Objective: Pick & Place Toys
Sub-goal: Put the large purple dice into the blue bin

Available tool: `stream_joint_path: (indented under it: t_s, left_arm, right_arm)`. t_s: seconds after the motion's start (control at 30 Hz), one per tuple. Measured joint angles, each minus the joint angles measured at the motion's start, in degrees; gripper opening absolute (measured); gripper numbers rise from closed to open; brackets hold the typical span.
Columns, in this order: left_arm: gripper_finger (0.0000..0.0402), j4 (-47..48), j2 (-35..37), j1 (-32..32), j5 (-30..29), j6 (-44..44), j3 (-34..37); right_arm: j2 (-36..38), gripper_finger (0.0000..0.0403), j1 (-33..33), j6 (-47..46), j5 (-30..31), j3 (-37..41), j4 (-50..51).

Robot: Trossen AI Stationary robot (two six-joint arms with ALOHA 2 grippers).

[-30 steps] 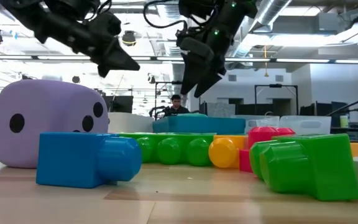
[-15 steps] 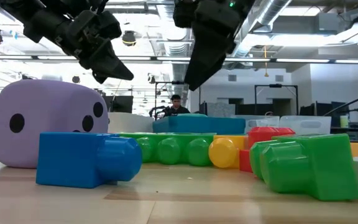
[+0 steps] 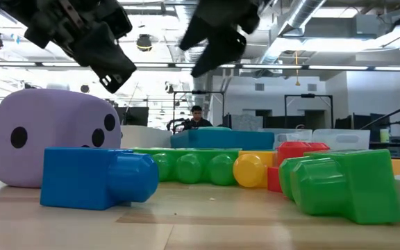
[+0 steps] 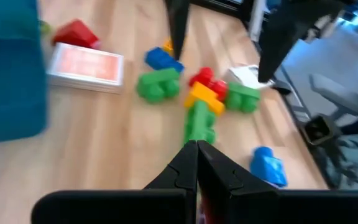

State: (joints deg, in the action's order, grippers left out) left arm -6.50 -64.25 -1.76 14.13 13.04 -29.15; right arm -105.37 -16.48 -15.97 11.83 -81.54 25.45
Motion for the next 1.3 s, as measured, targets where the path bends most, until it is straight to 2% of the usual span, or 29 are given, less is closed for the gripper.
stream_joint_path:
  t_s: [0.17, 0.23, 0.37, 0.5, 0.67, 0.77, 1.07, 1.3]
  left_arm:
    - [0.0, 0.0, 0.0, -5.6, 2.3, 3.1, 0.0]
    - [0.0, 0.0, 0.0, -8.5, 4.1, 5.8, 0.0]
    - [0.0, -0.1, 0.0, -15.4, 3.7, 10.2, 0.0]
    - [0.0, -0.4, 0.0, -21.6, -2.1, 13.5, 0.0]
    - [0.0, -0.2, -0.3, -26.2, -12.8, 14.3, 0.0]
    - [0.0, 0.6, -2.8, -27.3, -16.8, 14.4, 0.0]
    - [0.0, -6.3, -15.3, -26.0, -16.2, 14.9, -0.3]
    - [0.0, -9.4, -18.9, -21.7, -18.0, 9.9, -0.3]
  right_arm:
    - [0.0, 0.04, 0.0, 0.3, 0.5, 0.0, -1.4]
    - [0.0, 0.04, -0.2, 0.3, 2.1, 0.0, -1.5]
    - [0.0, 0.04, -0.6, 1.3, 6.0, 0.0, -1.6]
    - [0.0, 0.04, -0.6, 1.4, 6.7, 0.0, -1.8]
    - [0.0, 0.04, -0.3, 1.3, 6.7, 0.0, -2.0]
    - [0.0, 0.04, -0.2, 0.5, 6.8, 0.0, -2.1]
    - [0.0, 0.04, -1.9, 0.7, 6.9, 0.0, -2.4]
    - [0.0, 0.04, -3.4, 1.1, 9.3, 0.0, -3.4]
